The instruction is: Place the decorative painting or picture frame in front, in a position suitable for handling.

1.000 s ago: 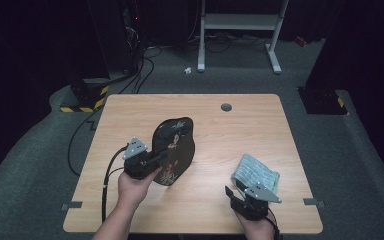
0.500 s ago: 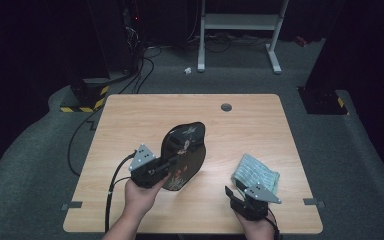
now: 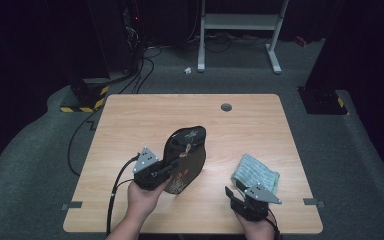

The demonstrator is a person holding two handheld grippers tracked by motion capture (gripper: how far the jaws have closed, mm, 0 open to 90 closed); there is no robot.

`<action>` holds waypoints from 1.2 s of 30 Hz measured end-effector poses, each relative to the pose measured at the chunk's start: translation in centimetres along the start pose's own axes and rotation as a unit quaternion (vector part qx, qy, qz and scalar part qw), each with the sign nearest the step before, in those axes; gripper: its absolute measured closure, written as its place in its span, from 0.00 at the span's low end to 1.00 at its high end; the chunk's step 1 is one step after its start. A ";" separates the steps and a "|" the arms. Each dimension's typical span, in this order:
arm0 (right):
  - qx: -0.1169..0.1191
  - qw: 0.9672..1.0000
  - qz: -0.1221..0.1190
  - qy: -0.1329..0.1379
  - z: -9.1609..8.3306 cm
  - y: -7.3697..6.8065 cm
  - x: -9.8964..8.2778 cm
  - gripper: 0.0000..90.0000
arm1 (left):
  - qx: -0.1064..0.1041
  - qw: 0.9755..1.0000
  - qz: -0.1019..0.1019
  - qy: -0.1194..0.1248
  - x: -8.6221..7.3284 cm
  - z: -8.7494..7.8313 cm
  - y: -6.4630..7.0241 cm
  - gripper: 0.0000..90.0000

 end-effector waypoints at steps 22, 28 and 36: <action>0.007 1.000 0.003 -0.006 0.5 -0.1 -0.2 0.54 | -0.016 1.000 0.012 -0.005 -0.5 -0.2 -0.4 0.61; 0.004 1.000 -0.002 -0.003 0.6 0.0 -0.4 0.51 | -0.012 0.999 0.035 -0.018 -1.7 -0.7 0.2 0.47; 0.013 1.000 -0.017 0.007 0.5 -0.3 -0.3 0.49 | -0.008 0.998 0.047 -0.035 -4.9 -1.6 0.4 0.42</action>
Point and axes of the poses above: each handheld gripper's, and its own axes: z roughly forward along the jaws, x roughly out of its top, y roughly to its right, the point moved 7 cm from there along z, roughly forward along the jaws, and after that the axes turned 12 degrees about -y, right-handed, at the moved point
